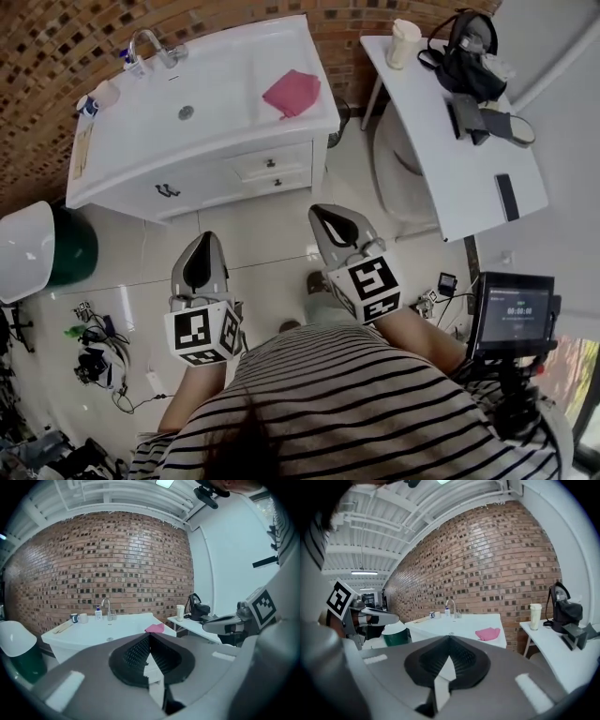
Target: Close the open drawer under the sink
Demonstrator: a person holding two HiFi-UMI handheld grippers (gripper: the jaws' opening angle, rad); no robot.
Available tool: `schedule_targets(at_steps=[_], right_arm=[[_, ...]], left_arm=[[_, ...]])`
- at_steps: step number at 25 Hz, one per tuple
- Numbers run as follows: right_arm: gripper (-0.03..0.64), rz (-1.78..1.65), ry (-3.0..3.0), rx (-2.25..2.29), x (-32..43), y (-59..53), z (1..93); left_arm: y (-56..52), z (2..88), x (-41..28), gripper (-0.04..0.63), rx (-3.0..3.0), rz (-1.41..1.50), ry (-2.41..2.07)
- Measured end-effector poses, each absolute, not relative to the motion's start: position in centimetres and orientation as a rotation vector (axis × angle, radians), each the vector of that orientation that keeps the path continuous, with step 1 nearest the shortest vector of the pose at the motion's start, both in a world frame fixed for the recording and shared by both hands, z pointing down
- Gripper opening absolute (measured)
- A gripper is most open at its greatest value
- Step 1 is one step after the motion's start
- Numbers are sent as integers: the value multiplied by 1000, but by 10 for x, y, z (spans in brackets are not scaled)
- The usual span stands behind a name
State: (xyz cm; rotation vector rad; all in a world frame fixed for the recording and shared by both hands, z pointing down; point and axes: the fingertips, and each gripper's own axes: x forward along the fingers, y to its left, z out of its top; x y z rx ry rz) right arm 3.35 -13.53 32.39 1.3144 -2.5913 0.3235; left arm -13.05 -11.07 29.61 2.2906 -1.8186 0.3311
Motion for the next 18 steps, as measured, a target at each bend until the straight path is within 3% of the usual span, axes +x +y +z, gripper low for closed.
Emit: schedule_targets(at_steps=[11, 18], right_arm=[[2, 226, -2594, 1323, -45, 20, 290], [2, 185, -2611, 1374, -48, 79, 260]], left_arm=[[40, 280, -169, 17, 2405, 283, -1733], [99, 268, -174, 17, 2444, 220, -1711]])
